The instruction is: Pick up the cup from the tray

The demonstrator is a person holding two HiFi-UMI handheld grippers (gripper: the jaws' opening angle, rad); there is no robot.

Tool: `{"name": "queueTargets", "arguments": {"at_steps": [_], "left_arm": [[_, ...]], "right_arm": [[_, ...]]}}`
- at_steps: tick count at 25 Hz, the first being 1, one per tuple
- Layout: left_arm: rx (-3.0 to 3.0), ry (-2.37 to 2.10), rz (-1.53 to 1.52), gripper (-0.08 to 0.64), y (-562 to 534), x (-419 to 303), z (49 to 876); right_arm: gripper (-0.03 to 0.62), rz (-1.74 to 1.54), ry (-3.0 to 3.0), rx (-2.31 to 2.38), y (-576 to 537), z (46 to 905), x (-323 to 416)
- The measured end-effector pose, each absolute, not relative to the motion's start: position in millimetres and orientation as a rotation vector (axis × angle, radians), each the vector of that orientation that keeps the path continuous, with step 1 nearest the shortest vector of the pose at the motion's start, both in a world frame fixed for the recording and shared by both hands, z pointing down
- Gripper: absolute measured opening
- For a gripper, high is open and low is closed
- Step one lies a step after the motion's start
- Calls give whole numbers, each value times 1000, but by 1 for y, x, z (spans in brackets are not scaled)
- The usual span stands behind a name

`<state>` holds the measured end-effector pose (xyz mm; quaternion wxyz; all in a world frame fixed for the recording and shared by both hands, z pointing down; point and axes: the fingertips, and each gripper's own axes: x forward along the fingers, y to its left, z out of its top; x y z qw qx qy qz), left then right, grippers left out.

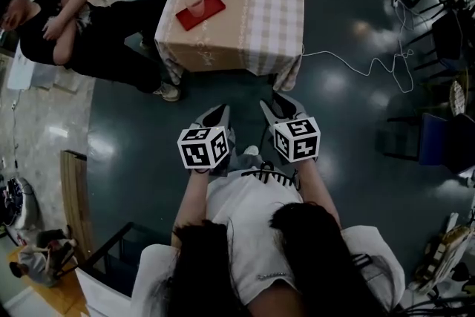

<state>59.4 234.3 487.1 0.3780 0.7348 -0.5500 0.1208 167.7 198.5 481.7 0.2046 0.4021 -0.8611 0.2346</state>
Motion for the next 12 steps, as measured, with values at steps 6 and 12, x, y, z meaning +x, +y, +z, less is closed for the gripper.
{"name": "queueTargets", "arguments": {"at_steps": [6, 12], "left_arm": [[1878, -1398, 321, 8, 199, 40, 494], [1897, -1417, 318, 8, 140, 16, 487]], "right_arm": [[253, 602, -2447, 1076, 165, 475, 144], [288, 548, -2443, 1059, 113, 468, 120]]}}
